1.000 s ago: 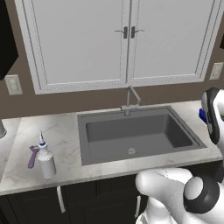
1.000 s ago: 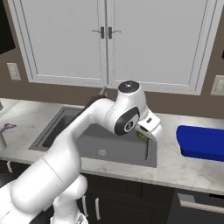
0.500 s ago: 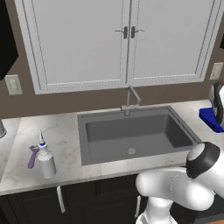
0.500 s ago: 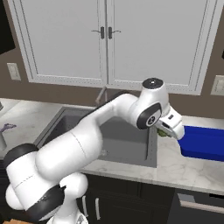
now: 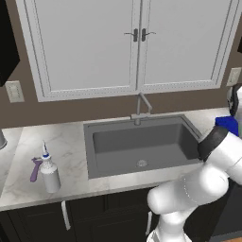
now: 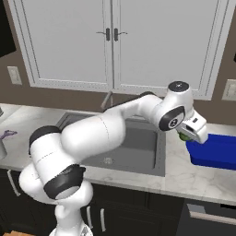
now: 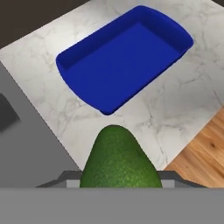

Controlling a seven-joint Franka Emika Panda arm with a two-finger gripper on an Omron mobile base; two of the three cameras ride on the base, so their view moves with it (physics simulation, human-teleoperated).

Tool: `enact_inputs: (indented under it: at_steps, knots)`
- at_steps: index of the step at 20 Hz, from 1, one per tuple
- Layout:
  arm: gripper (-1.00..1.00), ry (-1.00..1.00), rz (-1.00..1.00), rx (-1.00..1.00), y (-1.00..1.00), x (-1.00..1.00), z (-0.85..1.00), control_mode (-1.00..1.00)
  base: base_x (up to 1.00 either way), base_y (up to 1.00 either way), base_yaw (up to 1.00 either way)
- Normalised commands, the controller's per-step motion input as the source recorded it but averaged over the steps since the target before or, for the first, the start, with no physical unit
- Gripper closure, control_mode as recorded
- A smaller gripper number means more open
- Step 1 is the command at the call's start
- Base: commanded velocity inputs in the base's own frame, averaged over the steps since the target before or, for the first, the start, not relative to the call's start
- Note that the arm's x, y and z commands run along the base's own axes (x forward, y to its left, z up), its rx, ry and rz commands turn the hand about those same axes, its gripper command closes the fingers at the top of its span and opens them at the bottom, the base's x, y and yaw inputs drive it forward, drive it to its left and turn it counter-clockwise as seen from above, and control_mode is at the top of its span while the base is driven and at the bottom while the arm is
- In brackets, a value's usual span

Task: Pick up all produce items and place them in the sink. Turn on the sink faucet to wash them. Then turn the sink off and put them in the tray.

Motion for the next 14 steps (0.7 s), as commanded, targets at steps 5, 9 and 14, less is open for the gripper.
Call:
enact_inputs:
  at_steps: [5,9,14]
  knots:
    - [1.0,0.0,0.0,0.02,-0.35,0.38,-0.22,-1.0,0.0,0.0,0.0]
    - [1.0,0.01,0.0,0.02,-0.23,0.48,-0.2,-1.0,0.0,0.0,0.0]
    - [1.0,0.05,0.0,0.01,-0.14,0.56,-0.16,-1.0,0.0,0.0,0.0]
